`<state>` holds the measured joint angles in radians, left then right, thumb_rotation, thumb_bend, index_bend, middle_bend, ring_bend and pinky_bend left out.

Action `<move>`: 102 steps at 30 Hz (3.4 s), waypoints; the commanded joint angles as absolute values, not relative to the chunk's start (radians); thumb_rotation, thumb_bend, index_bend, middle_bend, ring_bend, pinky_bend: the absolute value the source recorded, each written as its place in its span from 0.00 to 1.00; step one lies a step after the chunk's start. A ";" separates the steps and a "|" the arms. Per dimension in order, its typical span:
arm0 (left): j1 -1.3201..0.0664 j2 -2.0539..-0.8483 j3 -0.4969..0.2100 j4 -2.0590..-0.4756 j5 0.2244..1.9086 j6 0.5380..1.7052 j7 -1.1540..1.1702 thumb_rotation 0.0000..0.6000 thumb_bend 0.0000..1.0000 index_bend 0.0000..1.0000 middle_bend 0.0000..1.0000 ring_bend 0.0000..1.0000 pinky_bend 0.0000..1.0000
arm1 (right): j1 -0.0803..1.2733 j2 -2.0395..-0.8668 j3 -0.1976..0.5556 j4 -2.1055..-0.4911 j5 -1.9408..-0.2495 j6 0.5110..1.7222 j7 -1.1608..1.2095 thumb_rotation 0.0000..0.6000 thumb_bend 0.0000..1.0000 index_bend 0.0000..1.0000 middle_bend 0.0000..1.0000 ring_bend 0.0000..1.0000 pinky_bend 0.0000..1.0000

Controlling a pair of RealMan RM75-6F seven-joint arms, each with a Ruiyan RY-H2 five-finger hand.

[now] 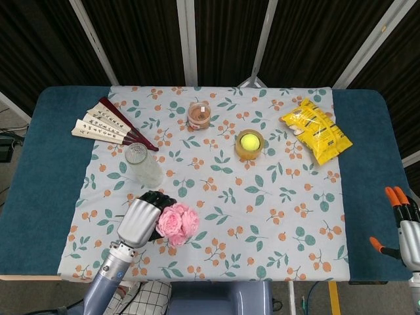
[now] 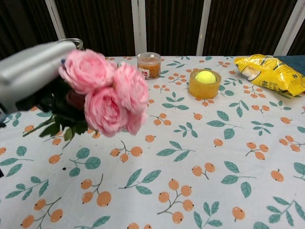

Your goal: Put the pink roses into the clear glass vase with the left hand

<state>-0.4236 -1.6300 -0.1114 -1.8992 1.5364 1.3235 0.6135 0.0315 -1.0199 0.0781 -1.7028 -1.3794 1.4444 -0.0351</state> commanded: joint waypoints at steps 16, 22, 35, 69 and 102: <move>-0.681 -1.387 -0.604 -2.279 1.116 1.214 0.831 1.00 0.41 0.45 0.45 0.36 0.46 | 0.047 -1.046 0.079 -1.698 -1.349 1.415 -0.094 1.00 0.19 0.04 0.04 0.04 0.30; -0.707 -1.359 -0.714 -2.205 1.027 1.195 0.620 1.00 0.41 0.45 0.45 0.36 0.46 | 0.053 -1.052 0.081 -1.691 -1.334 1.400 -0.102 1.00 0.19 0.04 0.04 0.04 0.30; -0.695 -1.321 -0.734 -1.996 1.034 1.124 0.225 1.00 0.41 0.45 0.45 0.36 0.47 | 0.052 -1.051 0.085 -1.690 -1.322 1.399 -0.098 1.00 0.19 0.04 0.04 0.04 0.30; -0.672 -1.369 -0.577 -1.771 1.099 1.134 -0.220 1.00 0.40 0.45 0.43 0.35 0.46 | 0.045 -1.034 0.083 -1.694 -1.338 1.407 -0.049 1.00 0.19 0.04 0.04 0.04 0.30; -0.650 -0.972 -0.377 -1.875 1.109 0.879 -0.014 1.00 0.14 0.15 0.11 0.00 0.17 | 0.036 -1.026 0.085 -1.712 -1.353 1.432 -0.032 1.00 0.19 0.04 0.04 0.04 0.32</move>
<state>-0.6555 -1.0551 -0.4016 -1.8082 1.1434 0.8724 -0.1298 0.0372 -1.0269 0.0834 -1.7113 -1.3534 1.4288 -0.0345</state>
